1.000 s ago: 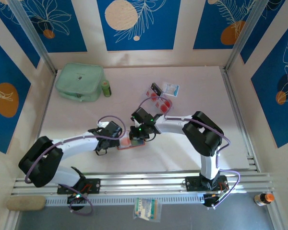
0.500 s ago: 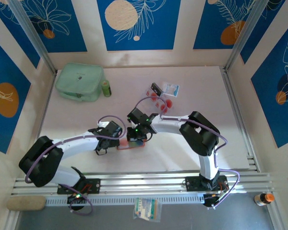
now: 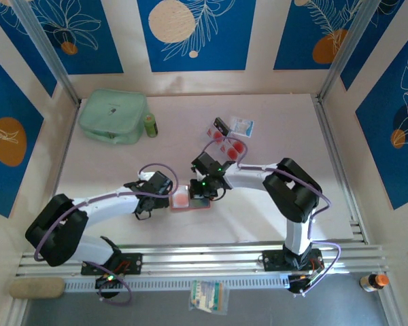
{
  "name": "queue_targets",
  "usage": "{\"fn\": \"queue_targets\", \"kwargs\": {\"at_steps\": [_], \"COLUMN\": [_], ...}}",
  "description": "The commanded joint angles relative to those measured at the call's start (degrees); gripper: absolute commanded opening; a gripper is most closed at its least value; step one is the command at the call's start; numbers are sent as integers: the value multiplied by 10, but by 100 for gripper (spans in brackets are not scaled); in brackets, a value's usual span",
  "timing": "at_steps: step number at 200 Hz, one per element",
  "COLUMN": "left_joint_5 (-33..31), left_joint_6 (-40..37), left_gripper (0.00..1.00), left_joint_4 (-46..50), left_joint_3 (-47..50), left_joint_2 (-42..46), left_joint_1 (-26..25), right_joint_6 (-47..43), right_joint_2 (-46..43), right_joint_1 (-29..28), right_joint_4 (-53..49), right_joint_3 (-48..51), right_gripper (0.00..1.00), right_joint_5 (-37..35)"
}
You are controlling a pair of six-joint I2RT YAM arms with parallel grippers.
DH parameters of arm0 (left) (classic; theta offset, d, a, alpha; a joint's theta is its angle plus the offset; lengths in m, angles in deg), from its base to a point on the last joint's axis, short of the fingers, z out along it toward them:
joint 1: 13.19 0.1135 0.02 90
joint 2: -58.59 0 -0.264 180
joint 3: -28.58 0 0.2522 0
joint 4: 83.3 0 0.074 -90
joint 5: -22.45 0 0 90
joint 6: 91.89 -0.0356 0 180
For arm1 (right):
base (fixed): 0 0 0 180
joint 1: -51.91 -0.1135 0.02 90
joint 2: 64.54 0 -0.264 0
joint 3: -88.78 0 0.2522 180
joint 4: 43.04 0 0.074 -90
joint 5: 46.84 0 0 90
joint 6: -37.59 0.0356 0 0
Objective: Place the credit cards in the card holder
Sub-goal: Insert the credit card into the card slot.
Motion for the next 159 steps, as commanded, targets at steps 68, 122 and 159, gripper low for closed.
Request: {"fn": "queue_targets", "kwargs": {"at_steps": [68, 122, 159], "left_joint_5": [23, 37, 47], "left_joint_6": [-17, -27, -33], "left_gripper": [91, 91, 91], "left_joint_4": [-16, -30, -38], "left_joint_3": [-6, -15, -21], "left_joint_2": [12, 0, -14], "left_joint_1": [4, 4, 5], "right_joint_6": [-24, -9, -3], "right_joint_2": [-57, -45, -33], "right_joint_1": [9, -11, -17], "right_joint_4": [-22, -10, -5], "right_joint_3": [1, 0, 1], "right_gripper": [2, 2, 2], "right_joint_5": [20, 22, 19]}}
